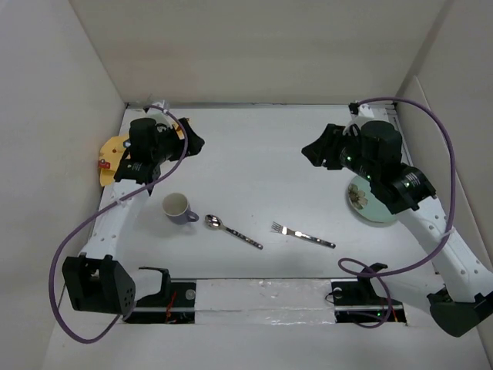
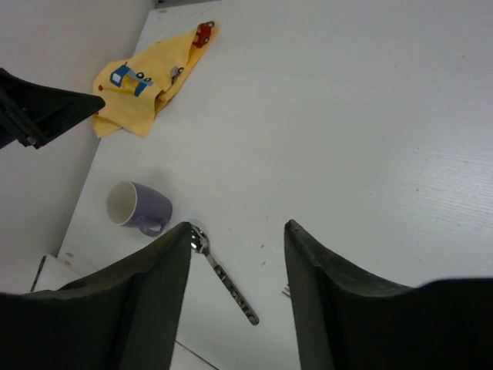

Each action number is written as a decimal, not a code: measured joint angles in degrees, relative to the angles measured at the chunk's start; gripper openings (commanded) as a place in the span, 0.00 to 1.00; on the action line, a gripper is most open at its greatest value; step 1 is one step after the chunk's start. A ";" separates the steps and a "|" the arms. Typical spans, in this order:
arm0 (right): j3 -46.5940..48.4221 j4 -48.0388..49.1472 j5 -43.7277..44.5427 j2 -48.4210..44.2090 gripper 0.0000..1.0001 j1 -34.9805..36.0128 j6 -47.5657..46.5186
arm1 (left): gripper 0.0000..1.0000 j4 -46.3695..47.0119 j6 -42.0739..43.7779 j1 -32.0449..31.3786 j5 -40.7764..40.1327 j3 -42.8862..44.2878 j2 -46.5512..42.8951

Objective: Set the dinner table for one person

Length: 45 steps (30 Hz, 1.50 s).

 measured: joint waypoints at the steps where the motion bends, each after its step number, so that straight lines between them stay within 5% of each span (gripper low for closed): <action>1: -0.44 0.28 0.13 -0.55 0.35 0.00 0.11 | 0.74 -0.37 0.31 0.00 -0.37 0.55 0.76; 4: -2.38 0.39 0.50 -2.08 0.00 0.00 0.55 | 0.66 -2.19 1.62 -0.02 -3.28 3.32 2.69; 8: -3.93 0.39 0.63 -2.21 0.00 0.00 0.96 | 0.09 -3.89 3.26 0.07 -10.10 8.22 6.08; 9: -4.37 0.42 0.63 -2.27 0.00 0.00 0.98 | 0.04 -4.31 3.78 0.15 -13.42 8.98 6.99; 12: -5.92 0.44 0.52 -2.73 0.00 -0.02 0.98 | 0.03 -5.79 3.56 0.52 -17.53 11.23 11.45; 18: -9.40 0.37 0.48 -5.73 0.02 -0.02 0.94 | 0.23 -10.86 1.84 4.09 -24.70 13.42 22.75; 24: -13.79 0.46 -1.88 -8.90 0.27 -0.02 1.62 | 0.41 -13.99 0.85 13.20 -24.44 9.44 27.69; 30: -15.50 0.55 -4.79 -7.50 0.35 0.11 1.86 | 0.42 -15.08 0.83 15.32 -25.44 9.35 32.92; 45: -14.78 0.98 -5.90 -4.90 0.36 2.29 1.75 | 0.41 -14.82 0.42 14.58 -30.45 19.17 45.90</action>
